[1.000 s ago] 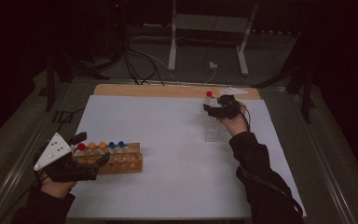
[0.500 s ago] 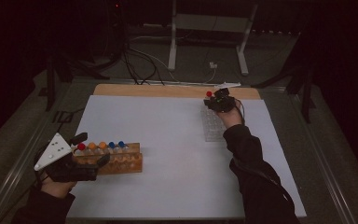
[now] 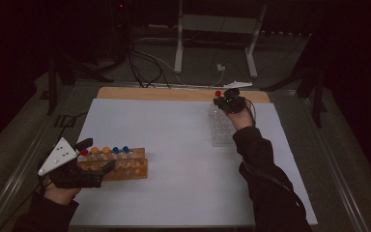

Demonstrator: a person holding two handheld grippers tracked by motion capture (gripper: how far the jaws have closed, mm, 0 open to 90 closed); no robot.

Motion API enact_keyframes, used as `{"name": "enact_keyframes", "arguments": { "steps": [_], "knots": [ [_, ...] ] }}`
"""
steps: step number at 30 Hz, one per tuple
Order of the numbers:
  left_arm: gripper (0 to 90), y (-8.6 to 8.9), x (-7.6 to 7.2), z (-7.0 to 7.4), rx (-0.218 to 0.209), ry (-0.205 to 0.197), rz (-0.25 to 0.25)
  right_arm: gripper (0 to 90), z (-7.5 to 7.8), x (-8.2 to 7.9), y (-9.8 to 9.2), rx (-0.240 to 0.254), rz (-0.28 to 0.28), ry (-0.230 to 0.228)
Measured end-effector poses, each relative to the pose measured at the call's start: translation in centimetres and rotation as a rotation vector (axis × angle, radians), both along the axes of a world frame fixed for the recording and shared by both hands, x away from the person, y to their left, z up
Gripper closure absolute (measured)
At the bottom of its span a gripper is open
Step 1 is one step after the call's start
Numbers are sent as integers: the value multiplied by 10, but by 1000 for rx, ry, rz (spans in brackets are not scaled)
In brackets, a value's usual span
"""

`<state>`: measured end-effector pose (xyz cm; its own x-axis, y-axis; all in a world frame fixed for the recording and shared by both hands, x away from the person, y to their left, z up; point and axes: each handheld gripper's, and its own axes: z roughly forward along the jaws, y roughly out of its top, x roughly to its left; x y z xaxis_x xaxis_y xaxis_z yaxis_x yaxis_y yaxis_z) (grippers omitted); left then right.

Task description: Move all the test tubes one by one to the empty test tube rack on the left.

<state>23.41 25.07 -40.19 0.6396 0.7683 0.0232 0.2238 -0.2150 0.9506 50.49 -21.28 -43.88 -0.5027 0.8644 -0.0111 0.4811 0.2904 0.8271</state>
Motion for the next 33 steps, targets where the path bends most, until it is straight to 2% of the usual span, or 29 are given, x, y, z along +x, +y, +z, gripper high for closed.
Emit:
{"name": "enact_keyframes", "arguments": {
  "steps": [3,8,13,21,26,33],
  "knots": [
    [9,-2,-1,1,9,4,-6,750,9,-5,-1,4,-3,-24],
    [10,-9,-1,2,18,14,-22,750,24,-17,2,-16,1,-66],
    [10,-16,-1,2,25,29,-41,750,35,-31,6,-14,20,-88],
    [10,-24,-3,6,17,22,-68,750,46,-65,18,5,111,-110],
    [10,-30,-4,6,17,31,-94,750,46,-88,30,-11,178,-110],
    [13,-39,-3,4,15,45,-128,750,42,-125,45,3,276,-115]
  ]
}}
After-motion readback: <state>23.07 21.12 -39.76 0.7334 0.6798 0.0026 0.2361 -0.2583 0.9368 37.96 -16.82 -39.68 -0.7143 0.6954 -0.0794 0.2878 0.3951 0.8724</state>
